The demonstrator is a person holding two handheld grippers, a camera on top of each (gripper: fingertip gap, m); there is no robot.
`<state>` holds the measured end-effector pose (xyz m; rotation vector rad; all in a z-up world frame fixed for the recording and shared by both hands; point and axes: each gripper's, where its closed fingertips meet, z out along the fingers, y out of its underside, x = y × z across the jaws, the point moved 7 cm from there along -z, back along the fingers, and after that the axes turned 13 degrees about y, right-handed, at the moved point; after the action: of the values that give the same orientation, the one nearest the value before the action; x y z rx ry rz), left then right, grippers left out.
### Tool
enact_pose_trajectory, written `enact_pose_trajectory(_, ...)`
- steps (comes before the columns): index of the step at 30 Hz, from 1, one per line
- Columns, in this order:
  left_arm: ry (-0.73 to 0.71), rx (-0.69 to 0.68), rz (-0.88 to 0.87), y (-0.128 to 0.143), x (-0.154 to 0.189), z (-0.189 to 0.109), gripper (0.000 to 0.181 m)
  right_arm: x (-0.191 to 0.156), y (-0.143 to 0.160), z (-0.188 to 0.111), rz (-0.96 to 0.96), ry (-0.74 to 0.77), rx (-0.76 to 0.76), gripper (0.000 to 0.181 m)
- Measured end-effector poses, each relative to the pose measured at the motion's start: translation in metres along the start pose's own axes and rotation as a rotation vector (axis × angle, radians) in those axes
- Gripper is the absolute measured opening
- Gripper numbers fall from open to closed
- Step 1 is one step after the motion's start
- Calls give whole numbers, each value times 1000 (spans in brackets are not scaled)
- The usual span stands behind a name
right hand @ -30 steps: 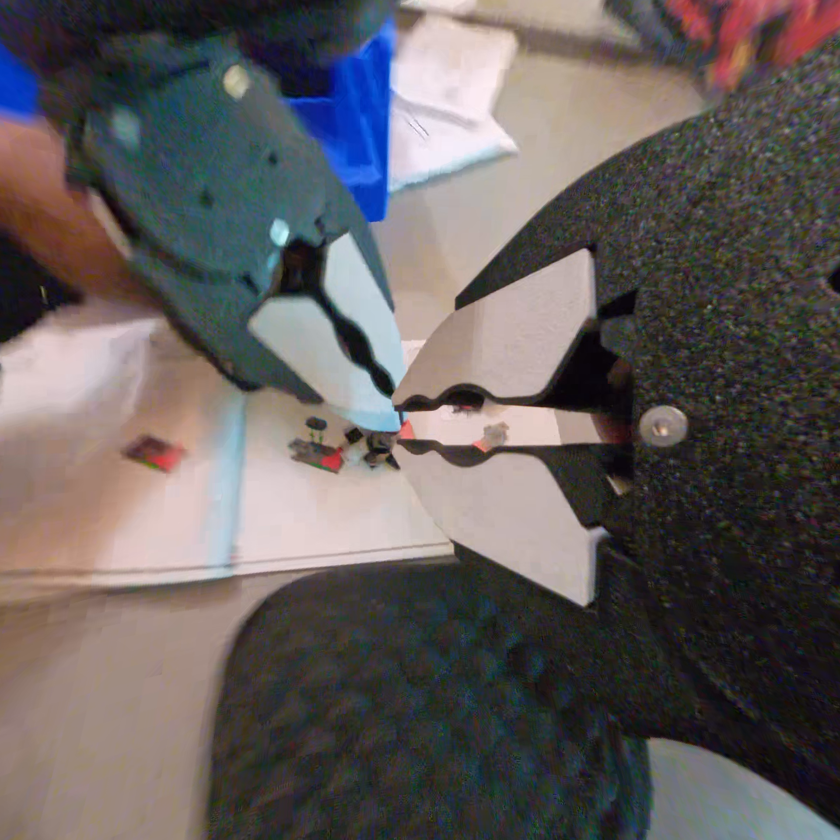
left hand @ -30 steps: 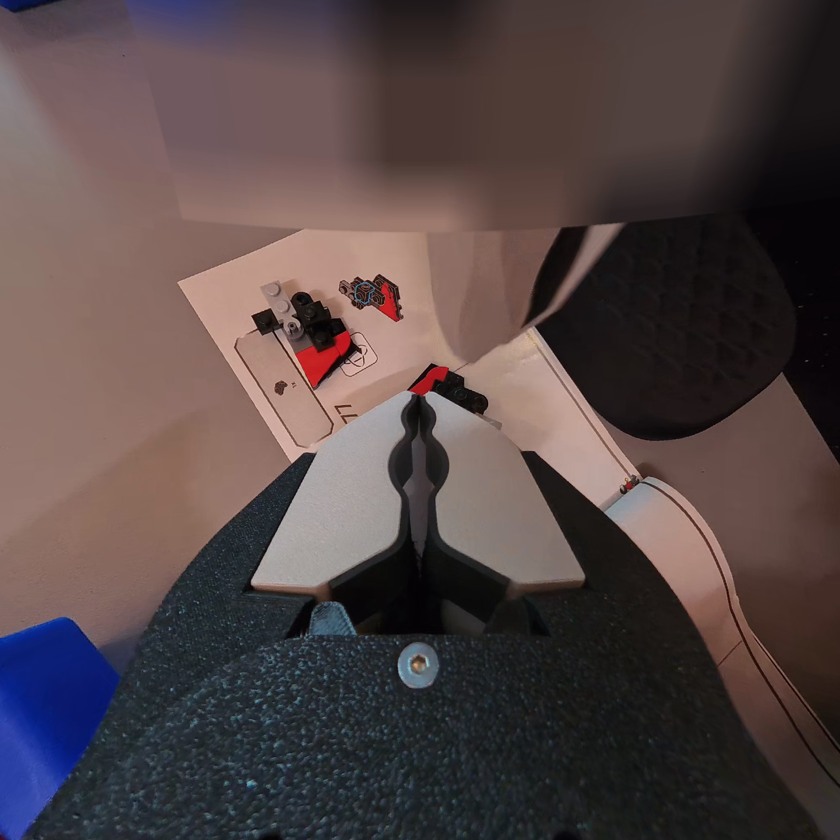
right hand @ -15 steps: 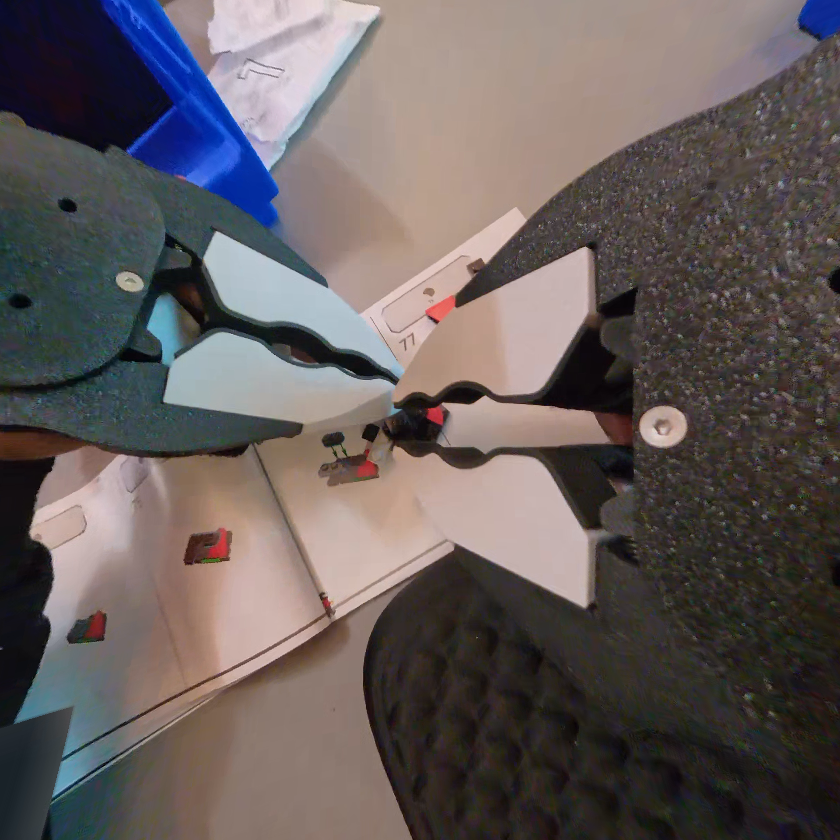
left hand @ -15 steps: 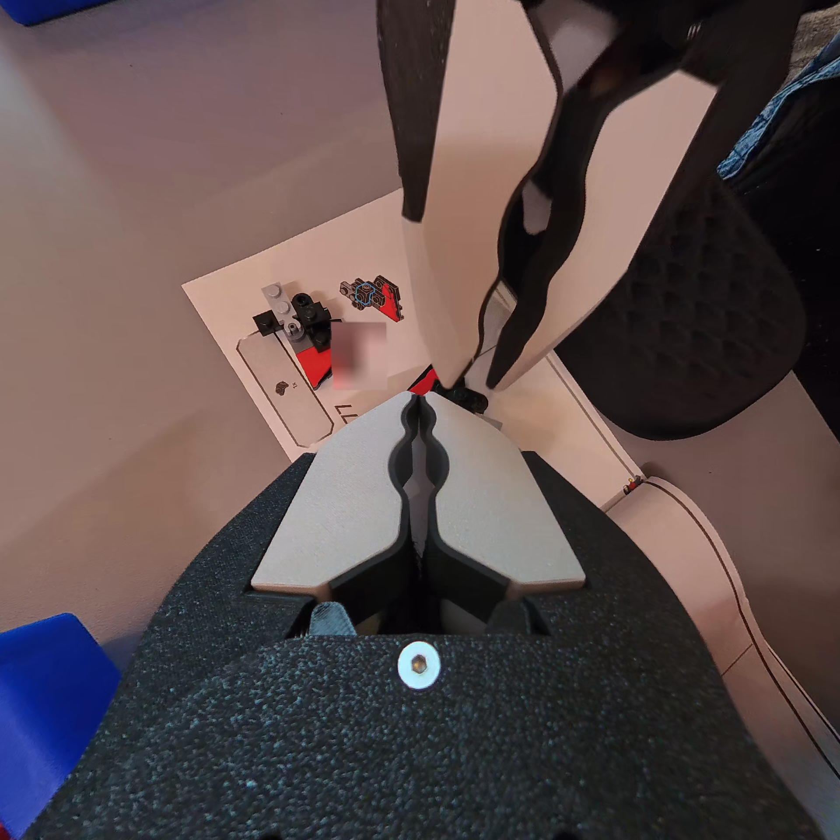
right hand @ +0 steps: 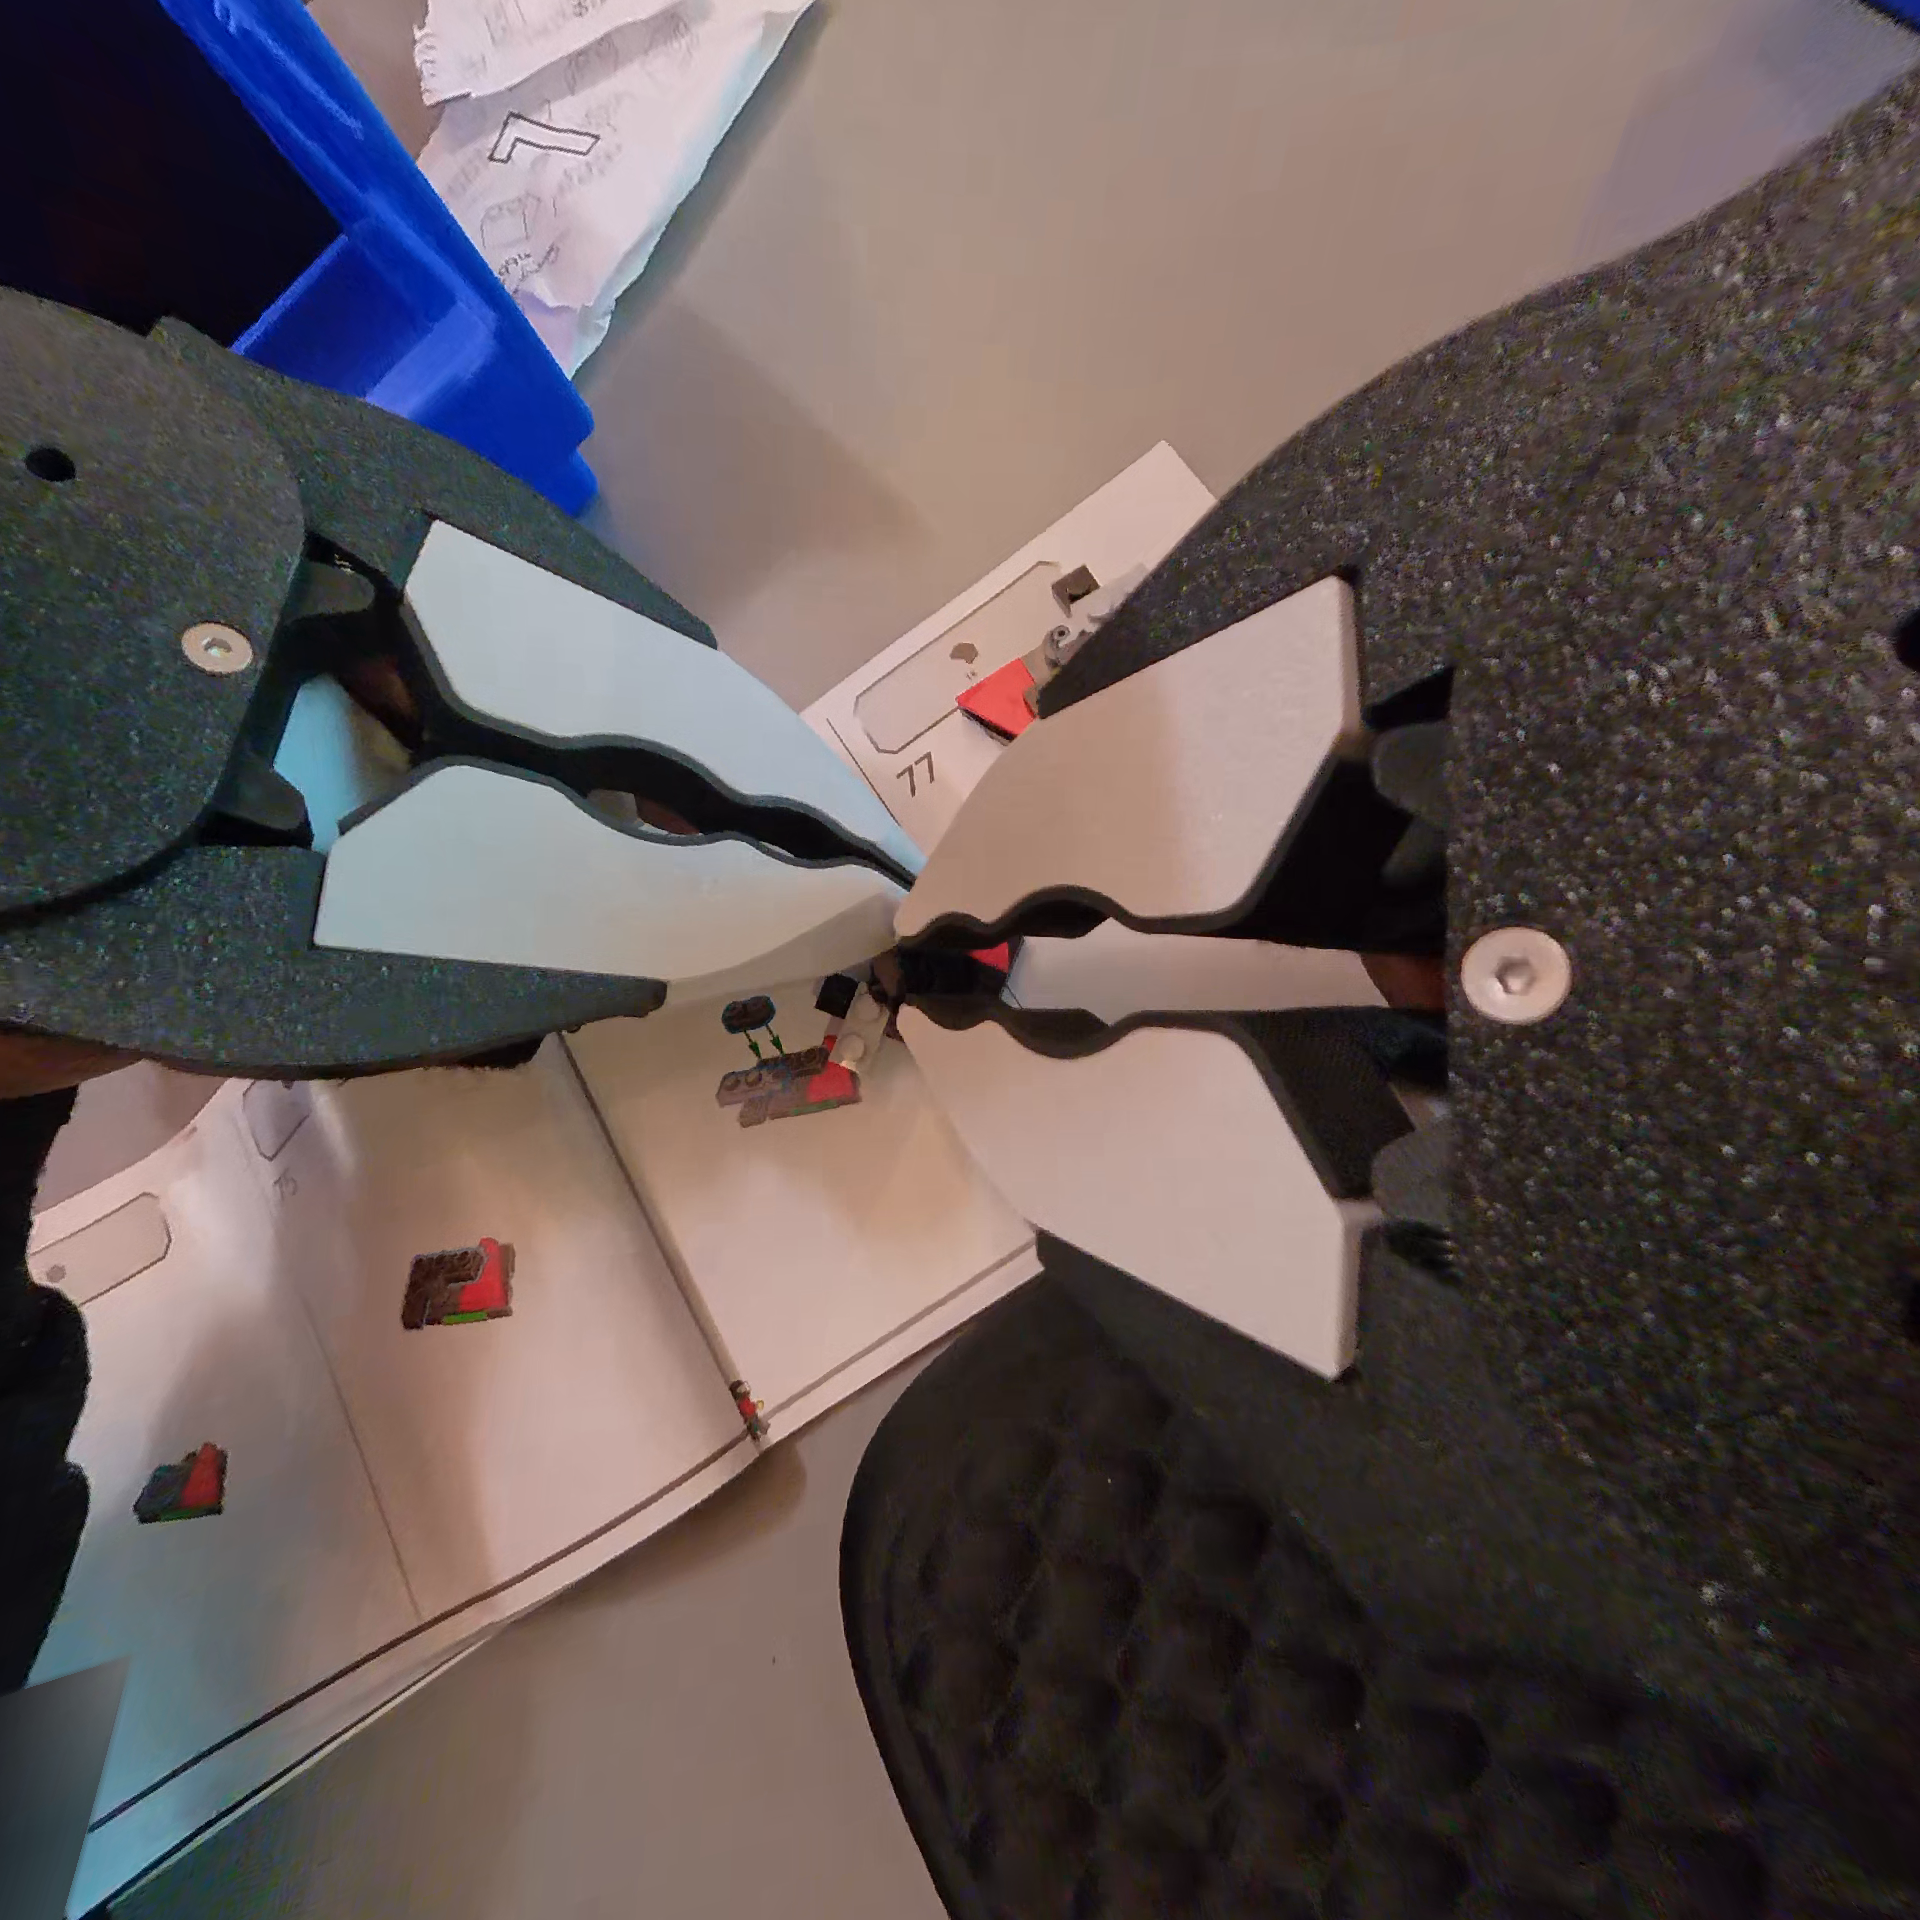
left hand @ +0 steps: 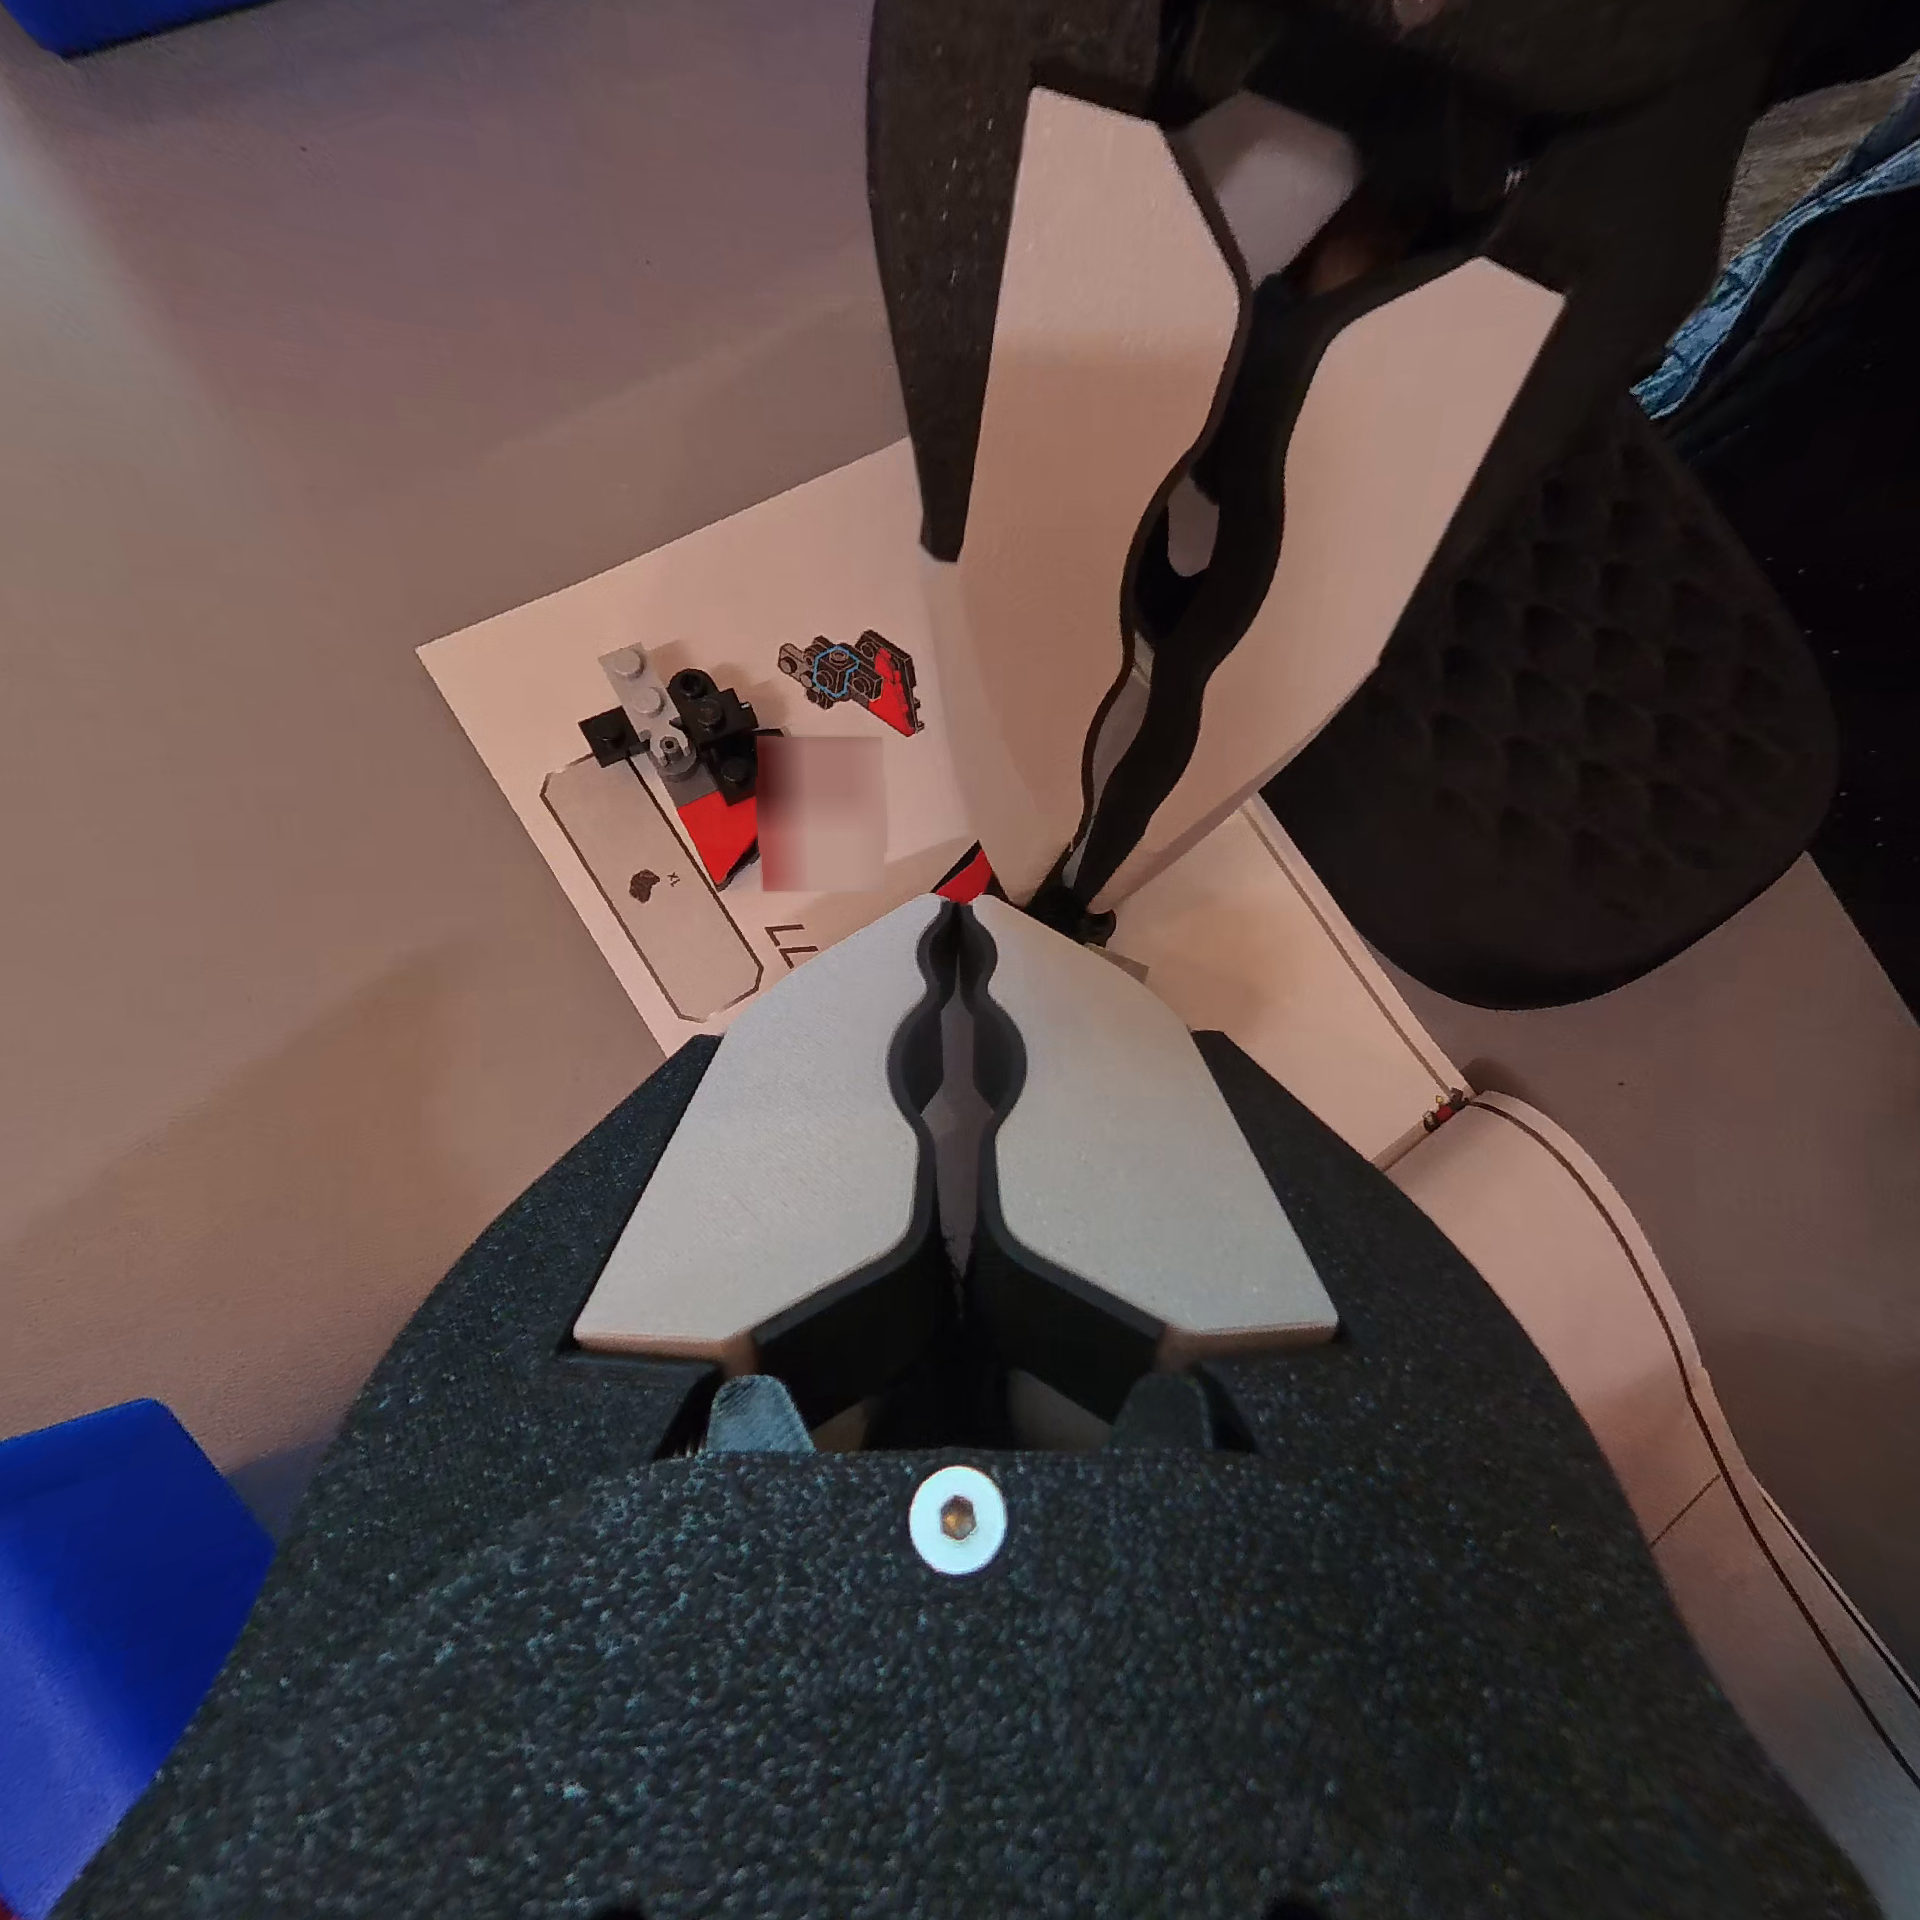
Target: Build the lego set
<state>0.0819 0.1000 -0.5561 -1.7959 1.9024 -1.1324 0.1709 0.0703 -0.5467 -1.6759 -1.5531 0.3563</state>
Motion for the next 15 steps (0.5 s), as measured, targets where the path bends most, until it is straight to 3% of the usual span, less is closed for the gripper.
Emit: enact_pose_trajectory(15,-19,-2,7,0,1,0,0,-8,6,-5,259,116,-77,6)
